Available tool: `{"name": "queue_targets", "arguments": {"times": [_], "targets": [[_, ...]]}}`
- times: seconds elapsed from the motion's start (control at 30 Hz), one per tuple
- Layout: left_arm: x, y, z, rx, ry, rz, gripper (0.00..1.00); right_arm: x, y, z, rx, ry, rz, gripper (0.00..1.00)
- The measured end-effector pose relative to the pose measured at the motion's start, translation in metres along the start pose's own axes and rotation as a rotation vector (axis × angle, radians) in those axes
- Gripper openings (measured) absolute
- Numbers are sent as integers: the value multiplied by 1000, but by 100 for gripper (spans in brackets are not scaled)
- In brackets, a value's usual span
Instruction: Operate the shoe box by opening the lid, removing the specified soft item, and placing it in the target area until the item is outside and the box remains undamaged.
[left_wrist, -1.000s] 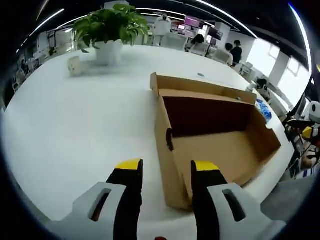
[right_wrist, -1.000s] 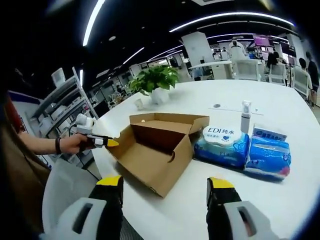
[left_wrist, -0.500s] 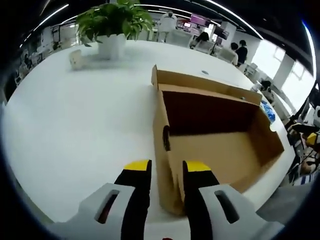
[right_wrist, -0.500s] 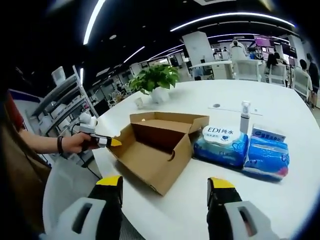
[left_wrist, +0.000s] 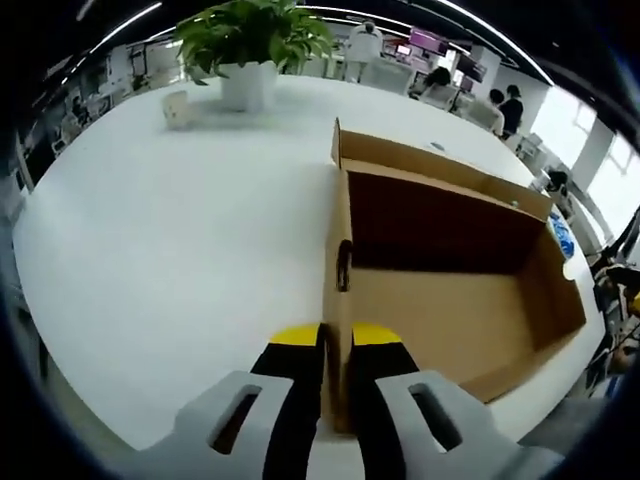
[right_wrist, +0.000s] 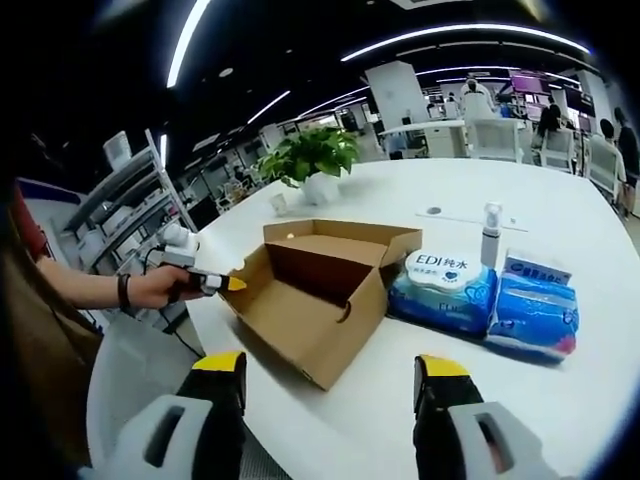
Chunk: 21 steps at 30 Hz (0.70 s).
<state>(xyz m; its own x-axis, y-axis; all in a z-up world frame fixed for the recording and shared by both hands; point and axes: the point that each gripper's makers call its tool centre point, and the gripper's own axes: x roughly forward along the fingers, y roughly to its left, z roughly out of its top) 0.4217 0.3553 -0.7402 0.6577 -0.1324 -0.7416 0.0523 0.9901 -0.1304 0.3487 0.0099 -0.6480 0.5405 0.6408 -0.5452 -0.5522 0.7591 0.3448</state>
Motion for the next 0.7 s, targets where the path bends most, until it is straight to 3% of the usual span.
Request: {"name": "queue_targets", "arguments": {"times": [0.1,0.23,0.37,0.7], "targets": [[-1,1,0,-1,1,16,6,4,0,1,-34,26,-6,66],[-1,2,-1,-8,1,37,5,10,0,15,-19,-8,-7,66],[-2,1,-1,-17,0,38,5,21,-1,17,-37,8,-21,66],[-2,0,-1,-18,1,32,6,48,-9,41,30,-36,-53,66]]}}
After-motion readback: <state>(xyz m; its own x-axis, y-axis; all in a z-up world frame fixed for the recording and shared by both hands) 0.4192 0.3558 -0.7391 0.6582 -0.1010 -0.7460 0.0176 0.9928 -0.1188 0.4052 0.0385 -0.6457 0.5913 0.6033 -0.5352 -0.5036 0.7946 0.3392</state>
